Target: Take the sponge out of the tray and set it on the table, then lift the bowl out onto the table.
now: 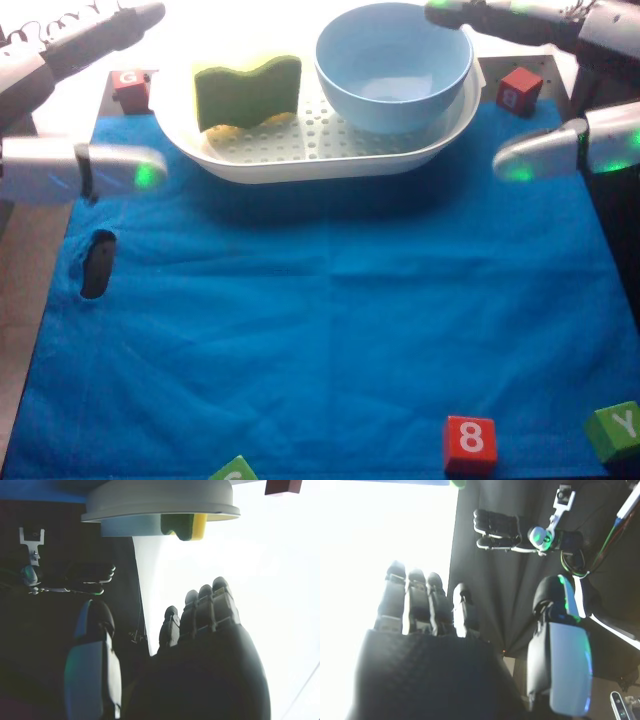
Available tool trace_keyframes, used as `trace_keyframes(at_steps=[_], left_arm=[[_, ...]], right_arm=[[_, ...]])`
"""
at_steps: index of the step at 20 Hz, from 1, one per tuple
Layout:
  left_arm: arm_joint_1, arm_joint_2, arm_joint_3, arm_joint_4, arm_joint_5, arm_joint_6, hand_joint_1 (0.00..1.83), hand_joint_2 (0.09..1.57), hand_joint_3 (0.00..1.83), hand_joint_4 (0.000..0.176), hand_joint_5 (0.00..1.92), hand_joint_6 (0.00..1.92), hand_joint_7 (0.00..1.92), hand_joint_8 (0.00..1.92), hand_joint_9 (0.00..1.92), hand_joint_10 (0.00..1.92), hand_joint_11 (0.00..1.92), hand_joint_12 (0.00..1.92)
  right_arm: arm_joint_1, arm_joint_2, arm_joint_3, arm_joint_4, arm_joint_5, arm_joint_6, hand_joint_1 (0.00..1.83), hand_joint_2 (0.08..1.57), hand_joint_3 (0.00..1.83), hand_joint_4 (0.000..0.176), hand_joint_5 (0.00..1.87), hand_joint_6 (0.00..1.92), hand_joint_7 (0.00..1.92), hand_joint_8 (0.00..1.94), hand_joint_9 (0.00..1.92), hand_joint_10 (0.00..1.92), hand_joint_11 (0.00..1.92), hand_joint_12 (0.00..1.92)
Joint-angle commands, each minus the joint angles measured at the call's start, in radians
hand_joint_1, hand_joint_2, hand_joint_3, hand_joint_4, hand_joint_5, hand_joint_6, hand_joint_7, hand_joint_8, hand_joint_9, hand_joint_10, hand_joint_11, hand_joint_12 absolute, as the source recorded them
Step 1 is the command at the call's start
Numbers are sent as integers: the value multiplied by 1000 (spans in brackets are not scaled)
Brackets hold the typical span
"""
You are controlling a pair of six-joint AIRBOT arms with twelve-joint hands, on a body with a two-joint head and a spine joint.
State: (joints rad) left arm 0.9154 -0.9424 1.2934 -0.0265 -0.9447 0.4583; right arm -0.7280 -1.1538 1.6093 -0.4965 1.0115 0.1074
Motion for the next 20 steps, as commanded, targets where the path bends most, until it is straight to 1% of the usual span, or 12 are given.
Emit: trace_keyframes(at_steps=[1,3,6,7,8,10,12,14,15,16,19,20], left_arm=[[-5,7,2,-30,-120,-3,781,908,16,176,116,7,125,6,83,15,8,58],[-6,8,-3,-30,-131,-3,782,912,3,176,135,4,166,7,121,10,5,63],[-41,3,21,-29,-110,5,786,915,2,176,101,3,168,4,110,1,1,57],[-73,-6,39,-29,-79,26,791,912,0,176,113,7,183,8,129,8,4,56],[-115,-24,63,-29,-36,47,814,911,0,160,124,6,187,5,142,8,0,28],[-202,-79,136,4,66,52,869,890,0,173,155,13,198,7,176,16,48,44],[-270,-116,187,37,153,52,761,890,2,176,178,4,245,8,230,12,44,49],[-314,-144,225,70,226,52,768,913,11,174,196,8,266,11,252,16,53,56],[-339,-159,244,94,266,52,731,928,15,157,196,6,270,10,271,20,78,71],[-362,-178,264,119,302,52,670,917,3,164,199,1,288,2,308,7,135,121],[-430,-247,326,209,424,52,680,917,1,139,258,2,292,0,350,0,9,598],[-444,-268,343,238,457,52,751,934,4,157,277,4,279,0,324,1,1,513]], right_arm=[[6,1,-2,67,96,4,753,961,14,131,190,11,89,4,1,0,0,0],[-1,0,-3,68,96,4,752,976,15,126,193,8,96,5,0,0,0,0],[-1,-7,1,68,96,4,781,985,12,144,172,0,79,2,0,0,0,0],[-2,-8,1,68,96,4,782,993,14,132,168,0,83,3,0,0,0,0],[-7,-9,1,71,96,4,777,995,13,131,167,0,93,7,0,0,0,0],[-17,-14,2,74,96,4,712,1006,13,172,149,0,84,2,4,1,0,0],[-17,-16,6,74,96,4,687,1013,11,157,144,0,88,2,0,0,0,0],[-18,-16,8,75,96,4,714,1021,10,164,139,0,91,2,0,0,0,0],[-18,-16,10,77,96,4,715,1022,9,167,138,0,84,0,0,0,0,0],[-19,-17,12,79,96,4,733,1024,8,170,144,2,69,0,0,0,0,0],[-21,-22,20,81,95,4,736,1037,8,165,156,5,66,0,0,0,0,0],[-22,-24,22,81,95,4,713,1039,8,166,146,1,61,0,0,0,0,0]])
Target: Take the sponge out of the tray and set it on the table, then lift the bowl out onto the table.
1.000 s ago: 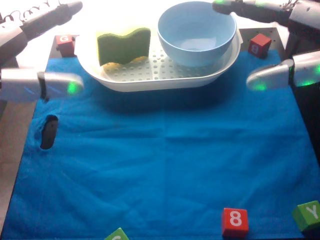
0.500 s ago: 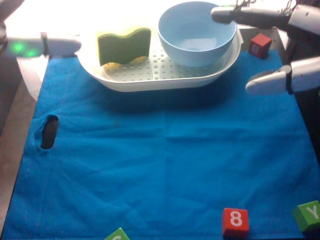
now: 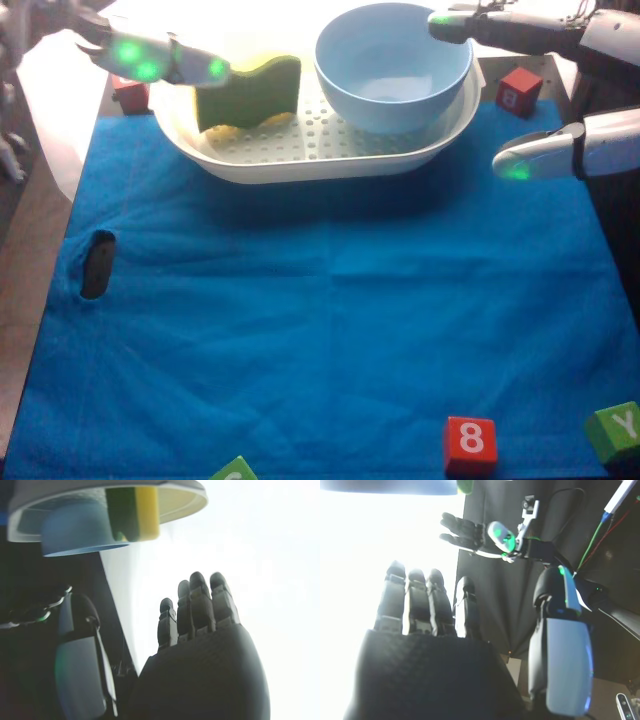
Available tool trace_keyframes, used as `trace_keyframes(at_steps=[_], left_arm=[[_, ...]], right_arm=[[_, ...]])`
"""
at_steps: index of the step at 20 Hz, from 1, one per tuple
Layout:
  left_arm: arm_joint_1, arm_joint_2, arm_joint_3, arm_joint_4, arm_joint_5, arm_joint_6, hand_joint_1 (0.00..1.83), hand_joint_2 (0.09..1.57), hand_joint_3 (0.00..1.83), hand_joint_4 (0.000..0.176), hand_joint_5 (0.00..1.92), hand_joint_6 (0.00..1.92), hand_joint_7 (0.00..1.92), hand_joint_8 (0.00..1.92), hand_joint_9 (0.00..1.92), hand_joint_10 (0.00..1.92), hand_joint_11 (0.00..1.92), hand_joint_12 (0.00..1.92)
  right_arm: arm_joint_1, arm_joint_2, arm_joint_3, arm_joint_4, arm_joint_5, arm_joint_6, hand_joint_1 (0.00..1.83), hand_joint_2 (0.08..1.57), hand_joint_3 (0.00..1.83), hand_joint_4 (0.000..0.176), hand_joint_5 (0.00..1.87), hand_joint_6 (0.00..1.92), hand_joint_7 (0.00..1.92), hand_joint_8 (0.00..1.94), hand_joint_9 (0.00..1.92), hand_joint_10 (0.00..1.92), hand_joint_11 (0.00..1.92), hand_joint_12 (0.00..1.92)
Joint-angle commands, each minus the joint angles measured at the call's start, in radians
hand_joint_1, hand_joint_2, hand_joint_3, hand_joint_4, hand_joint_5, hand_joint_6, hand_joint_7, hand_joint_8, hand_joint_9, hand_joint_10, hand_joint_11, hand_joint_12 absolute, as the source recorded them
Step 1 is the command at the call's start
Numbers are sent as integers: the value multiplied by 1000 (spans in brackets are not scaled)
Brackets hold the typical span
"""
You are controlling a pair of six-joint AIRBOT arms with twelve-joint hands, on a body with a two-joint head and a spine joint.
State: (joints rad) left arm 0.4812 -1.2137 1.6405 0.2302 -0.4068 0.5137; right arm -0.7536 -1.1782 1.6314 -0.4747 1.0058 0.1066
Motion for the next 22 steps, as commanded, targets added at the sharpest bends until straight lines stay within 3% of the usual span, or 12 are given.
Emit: trace_keyframes(at_steps=[1,3,5,7,8,9,10,11,12,13,14,22], left_arm=[[-20,-16,13,4,-49,-3,782,937,2,172,302,6,303,5,329,3,0,517],[-25,-43,37,31,-2,-3,796,943,0,165,333,3,413,9,389,6,0,744],[-25,-81,67,73,66,-3,874,1013,3,66,494,5,636,8,616,33,108,1030],[-25,-111,92,98,98,-3,913,1088,4,27,625,9,805,18,736,41,66,1216],[-25,-122,102,102,108,-3,1237,1137,14,0,727,16,861,931,823,97,77,1432],[-25,-129,110,103,114,-2,1299,1170,5,0,790,11,836,1177,824,243,103,1520],[-25,-133,115,103,117,-2,1251,1149,24,0,860,879,887,1139,841,381,121,1557],[-25,-135,118,102,116,-3,1251,1149,24,0,860,879,887,1139,841,381,121,1557],[-28,-135,118,102,114,-3,1240,1176,0,0,845,959,897,1320,641,1111,95,1719],[-32,-135,118,102,109,-3,1227,1189,0,0,821,1146,847,1268,561,1349,45,1809],[-36,-135,118,101,102,-3,1226,1202,0,0,818,1002,834,1433,462,1434,8,1826],[-47,2,-39,68,-118,-4,1216,1141,0,0,965,856,918,1240,620,1107,128,1771]], right_arm=[[2,-1,2,59,101,5,715,1044,9,170,138,0,52,0,0,0,0,0],[2,-4,6,59,101,5,711,1050,9,175,126,0,50,0,0,0,0,0],[0,-5,7,61,100,5,692,1060,10,176,128,1,68,6,0,0,0,0],[-7,-7,7,65,100,5,699,1065,8,174,145,7,78,7,0,0,0,0],[-10,-8,7,66,100,5,702,1071,10,173,146,7,79,7,0,0,0,0],[-11,-9,7,66,100,5,694,1076,11,171,143,5,77,5,0,0,0,0],[-12,-10,7,67,100,5,676,1084,12,172,147,5,75,3,0,0,0,0],[-14,-12,7,68,100,5,676,1084,12,172,147,5,75,3,0,0,0,0],[-17,-13,7,69,100,5,671,1097,15,168,159,9,91,9,0,0,0,0],[-21,-15,7,71,100,5,675,1105,17,161,163,10,92,8,2,1,0,0],[-25,-16,7,74,100,5,716,1110,14,149,175,12,92,6,12,4,0,0],[-41,-19,7,88,101,5,693,1148,10,116,186,6,102,2,30,2,0,0]])
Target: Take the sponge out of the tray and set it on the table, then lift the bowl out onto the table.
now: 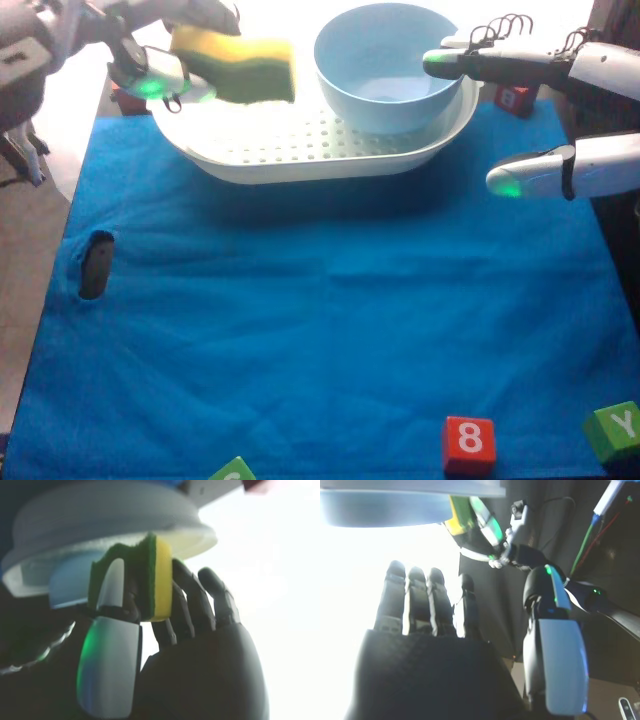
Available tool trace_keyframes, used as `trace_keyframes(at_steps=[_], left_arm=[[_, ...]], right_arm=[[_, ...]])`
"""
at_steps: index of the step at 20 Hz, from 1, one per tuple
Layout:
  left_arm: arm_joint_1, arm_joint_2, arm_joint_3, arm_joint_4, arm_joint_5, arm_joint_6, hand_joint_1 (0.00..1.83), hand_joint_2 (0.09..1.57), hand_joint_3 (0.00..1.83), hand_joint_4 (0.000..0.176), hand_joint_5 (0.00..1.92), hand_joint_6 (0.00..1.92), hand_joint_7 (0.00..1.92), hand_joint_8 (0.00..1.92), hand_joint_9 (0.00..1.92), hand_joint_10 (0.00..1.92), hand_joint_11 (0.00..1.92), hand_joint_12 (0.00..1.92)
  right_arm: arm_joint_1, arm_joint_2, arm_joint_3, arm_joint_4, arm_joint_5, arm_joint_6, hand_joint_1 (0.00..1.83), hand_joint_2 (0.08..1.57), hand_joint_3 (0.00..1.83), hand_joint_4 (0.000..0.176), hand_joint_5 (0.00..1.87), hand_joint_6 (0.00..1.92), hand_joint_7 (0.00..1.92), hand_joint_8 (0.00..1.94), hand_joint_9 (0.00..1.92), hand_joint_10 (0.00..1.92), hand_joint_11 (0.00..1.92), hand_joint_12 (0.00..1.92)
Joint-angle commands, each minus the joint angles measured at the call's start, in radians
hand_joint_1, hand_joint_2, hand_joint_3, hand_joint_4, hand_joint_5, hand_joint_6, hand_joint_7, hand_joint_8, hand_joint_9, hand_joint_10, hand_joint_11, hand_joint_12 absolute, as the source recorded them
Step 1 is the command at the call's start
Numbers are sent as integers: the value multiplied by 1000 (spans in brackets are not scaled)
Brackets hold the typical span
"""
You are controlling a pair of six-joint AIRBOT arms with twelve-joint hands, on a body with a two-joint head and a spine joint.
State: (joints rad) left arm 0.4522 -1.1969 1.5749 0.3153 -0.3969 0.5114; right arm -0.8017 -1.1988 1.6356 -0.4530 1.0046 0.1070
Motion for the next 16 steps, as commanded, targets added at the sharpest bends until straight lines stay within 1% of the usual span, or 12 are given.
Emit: trace_keyframes(at_steps=[1,2,5,6,7,8,9,11,13,14,15,16], left_arm=[[-5,29,-24,-15,-190,-2,1216,1142,0,0,987,819,897,1271,684,1115,213,1781],[8,63,-62,-15,-233,-2,1214,1133,0,0,1004,818,911,1219,716,1025,241,1724],[100,200,-207,-12,-427,-54,1239,1080,0,0,1146,631,992,1042,949,720,666,1404],[144,239,-249,-12,-483,-76,1356,1073,0,0,1079,727,1050,876,967,1029,652,1308],[167,256,-271,-13,-509,-83,1379,1076,0,0,1054,713,1043,887,972,1126,685,1275],[217,282,-305,-24,-539,-83,1387,1071,0,0,1044,723,1072,823,990,1142,730,1247],[279,303,-343,-47,-572,-83,1386,1077,0,0,1066,666,1043,888,967,1187,745,1350],[392,313,-376,-102,-600,-81,1271,1056,0,0,1097,652,1137,888,999,923,806,1405],[466,287,-379,-156,-589,-81,1284,1050,0,0,1156,484,1138,936,966,967,802,1386],[476,273,-376,-162,-575,-83,1283,1049,0,0,1161,469,1136,933,963,966,791,1372],[487,253,-368,-164,-554,-91,1283,1062,0,0,1199,383,1068,1065,957,1006,796,1421],[496,228,-353,-164,-532,-105,1272,1075,0,0,1160,471,1029,1116,922,1005,773,1424]], right_arm=[[7,3,2,67,102,5,700,1154,10,109,189,6,104,3,27,1,0,0],[7,5,0,67,102,5,684,1155,8,116,182,2,99,0,25,0,0,0],[1,13,-9,69,102,5,638,1159,6,123,170,0,95,0,33,3,0,0],[-2,14,-10,73,102,5,618,1159,5,140,165,0,100,2,37,4,0,0],[-3,15,-10,76,102,5,612,1155,2,151,167,1,99,1,37,3,3,1],[-4,15,-10,77,102,5,603,1155,2,149,163,0,93,0,27,0,0,0],[-4,14,-9,77,102,5,522,1130,0,121,180,5,124,10,39,4,0,0],[-4,14,-10,77,103,5,477,1113,0,98,186,6,139,12,41,7,0,0],[-4,11,-11,79,102,5,540,1133,0,98,189,6,151,11,42,6,0,0],[-4,10,-11,79,102,5,563,1140,2,86,189,5,151,8,46,6,0,0],[-4,10,-11,80,102,5,542,1147,5,88,185,2,157,8,64,11,8,3],[-4,9,-11,80,102,5,552,1155,7,87,175,0,142,1,56,6,1,0]])
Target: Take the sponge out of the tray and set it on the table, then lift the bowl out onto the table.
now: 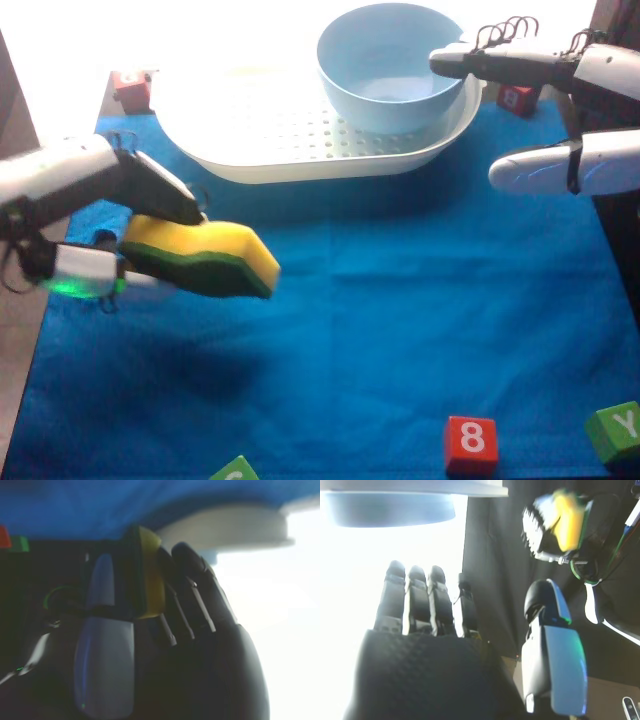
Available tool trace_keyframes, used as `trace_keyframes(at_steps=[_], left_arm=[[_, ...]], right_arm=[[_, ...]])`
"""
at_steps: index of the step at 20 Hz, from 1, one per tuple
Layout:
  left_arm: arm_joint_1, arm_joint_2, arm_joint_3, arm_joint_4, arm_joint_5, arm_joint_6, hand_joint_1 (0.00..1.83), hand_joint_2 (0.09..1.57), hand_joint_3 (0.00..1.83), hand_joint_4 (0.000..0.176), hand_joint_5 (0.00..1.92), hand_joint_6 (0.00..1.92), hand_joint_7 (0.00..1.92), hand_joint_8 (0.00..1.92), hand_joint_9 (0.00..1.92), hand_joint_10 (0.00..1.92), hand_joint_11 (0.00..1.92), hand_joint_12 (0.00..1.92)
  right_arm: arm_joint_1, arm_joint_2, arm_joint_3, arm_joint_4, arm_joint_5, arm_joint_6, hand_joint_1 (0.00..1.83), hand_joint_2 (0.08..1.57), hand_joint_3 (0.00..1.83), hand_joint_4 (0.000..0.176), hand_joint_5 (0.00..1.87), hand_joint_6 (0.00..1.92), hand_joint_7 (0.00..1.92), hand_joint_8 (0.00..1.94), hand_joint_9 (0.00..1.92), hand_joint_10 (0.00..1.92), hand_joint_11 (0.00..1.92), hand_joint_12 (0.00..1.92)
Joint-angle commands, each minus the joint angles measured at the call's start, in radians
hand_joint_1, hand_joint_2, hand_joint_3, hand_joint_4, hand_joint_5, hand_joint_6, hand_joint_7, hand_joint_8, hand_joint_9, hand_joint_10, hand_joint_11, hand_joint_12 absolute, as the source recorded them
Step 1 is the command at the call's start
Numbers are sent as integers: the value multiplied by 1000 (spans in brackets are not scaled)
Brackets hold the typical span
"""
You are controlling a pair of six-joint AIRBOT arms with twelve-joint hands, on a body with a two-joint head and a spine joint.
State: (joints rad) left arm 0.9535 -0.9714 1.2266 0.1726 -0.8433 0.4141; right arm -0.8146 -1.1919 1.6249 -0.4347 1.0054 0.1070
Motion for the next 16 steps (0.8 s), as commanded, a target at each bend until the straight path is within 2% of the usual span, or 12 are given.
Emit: trace_keyframes(at_steps=[1,2,3,5,7,8,9,10,11,13,15,16], left_arm=[[-4,-12,6,-21,-67,-13,1268,1091,4,0,1077,610,1013,1144,917,946,759,1364],[-3,-18,10,-21,-55,-13,1249,1123,2,0,939,854,997,1149,837,839,653,1332],[-3,-21,11,-17,-44,-13,1105,1040,0,0,772,338,829,518,729,667,473,1272],[-3,-20,10,-16,-47,-16,887,962,0,0,606,18,675,45,617,263,313,1036],[-3,-16,9,-12,-56,-24,751,906,1,44,396,0,457,1,451,41,113,892],[-3,-12,8,-8,-63,-31,702,927,10,47,363,0,420,0,421,21,62,870],[-3,-5,6,-5,-73,-37,690,934,2,48,348,0,424,1,433,14,50,899],[-2,7,1,-5,-86,-38,681,933,0,33,348,1,430,3,445,16,58,912],[-2,18,-5,-5,-98,-38,700,921,0,35,357,4,433,4,449,16,58,917],[1,64,-35,0,-127,-37,635,922,0,82,333,0,406,0,391,0,75,764],[26,109,-68,-10,-175,-29,519,948,6,107,357,2,400,1,369,0,19,703],[41,128,-86,-33,-208,-8,515,951,5,124,369,6,406,3,369,1,20,709]], right_arm=[[9,2,0,61,102,5,558,1150,3,108,182,3,126,0,37,0,0,0],[9,2,0,61,102,5,543,1152,4,116,193,7,138,5,46,5,1,0],[9,1,0,61,102,6,539,1150,3,132,195,7,136,4,42,3,0,0],[9,1,0,61,102,8,521,1150,2,129,182,0,139,4,43,2,0,0],[8,2,0,61,102,10,541,1157,4,125,190,3,152,6,54,5,0,0],[8,2,0,61,102,10,526,1168,8,126,185,0,153,5,61,7,11,4],[8,2,0,61,102,10,508,1189,12,104,183,0,159,5,79,10,29,12],[8,3,0,61,102,11,532,1195,11,99,179,0,157,3,77,7,30,13],[8,3,0,61,102,11,554,1197,8,109,178,0,145,0,60,1,11,4],[8,4,-1,61,110,11,520,1192,4,118,181,1,146,1,60,1,1,0],[8,13,-14,72,157,12,401,1190,5,163,133,0,110,0,20,0,0,0],[8,23,-24,81,179,12,398,1206,10,173,102,0,86,0,3,0,0,0]])
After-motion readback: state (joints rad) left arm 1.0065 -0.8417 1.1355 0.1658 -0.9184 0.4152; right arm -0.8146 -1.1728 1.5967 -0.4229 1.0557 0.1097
